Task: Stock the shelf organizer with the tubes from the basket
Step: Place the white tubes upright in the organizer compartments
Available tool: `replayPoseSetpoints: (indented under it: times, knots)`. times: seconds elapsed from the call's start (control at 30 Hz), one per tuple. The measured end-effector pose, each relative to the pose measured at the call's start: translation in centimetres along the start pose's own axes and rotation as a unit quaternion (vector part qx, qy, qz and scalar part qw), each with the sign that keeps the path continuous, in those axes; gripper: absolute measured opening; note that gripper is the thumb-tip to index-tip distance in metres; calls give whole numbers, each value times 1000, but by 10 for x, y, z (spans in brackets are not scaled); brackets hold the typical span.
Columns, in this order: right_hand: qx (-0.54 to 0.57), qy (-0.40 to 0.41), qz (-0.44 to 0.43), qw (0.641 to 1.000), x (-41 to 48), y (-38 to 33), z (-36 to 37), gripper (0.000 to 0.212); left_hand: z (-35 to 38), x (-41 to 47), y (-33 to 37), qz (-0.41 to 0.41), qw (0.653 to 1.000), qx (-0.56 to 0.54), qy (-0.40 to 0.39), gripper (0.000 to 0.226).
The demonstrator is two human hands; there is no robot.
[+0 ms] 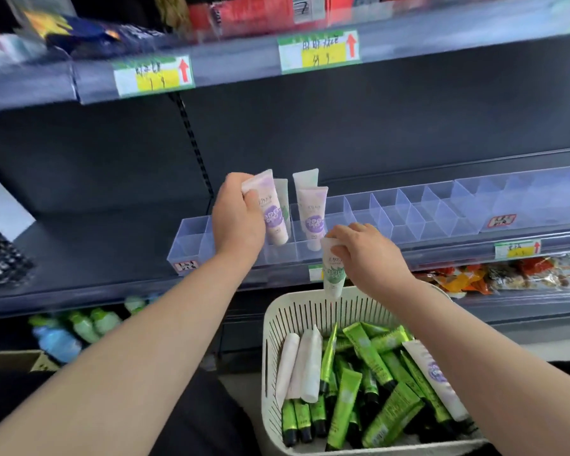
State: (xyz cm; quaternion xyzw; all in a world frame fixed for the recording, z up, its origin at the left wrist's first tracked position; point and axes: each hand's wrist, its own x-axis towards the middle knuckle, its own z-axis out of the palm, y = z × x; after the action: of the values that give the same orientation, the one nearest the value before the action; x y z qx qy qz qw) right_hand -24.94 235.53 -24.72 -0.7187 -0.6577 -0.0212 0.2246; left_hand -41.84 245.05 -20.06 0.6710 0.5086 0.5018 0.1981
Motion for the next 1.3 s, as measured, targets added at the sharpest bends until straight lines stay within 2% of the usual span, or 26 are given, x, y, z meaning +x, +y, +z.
replayPoseSetpoints:
  times: [0.13,0.43,0.57,0.77,0.93,1.03,1.2,1.3]
  knots:
    - [-5,8,-10,1000,8,-1,1,23,13,21,-4,14,999,23,-27,19]
    - [10,0,-11,1000,15,9,11,24,41,34,-28,-40,987,93,-127,17]
    - [11,-5,-13,1000,17,6,11,24,44,31,-35,-53,981,106,-157,26]
    - [7,3,-50,999,28,-29,3,25,8,35,-35,-27,995,66,-74,32]
    - [-11,15,-101,995,51,-84,4,26,-40,39,-49,-64,993,94,-15,38]
    - [-1,29,-110,993,75,-115,2,24,-62,41,-56,-84,987,139,-18,39]
    - [-21,92,-119,988,120,-151,-1,21,-81,43,-71,-64,975,206,-50,33]
    - [-32,93,-115,988,147,-163,11,20,-87,47,-83,-61,969,232,-65,32]
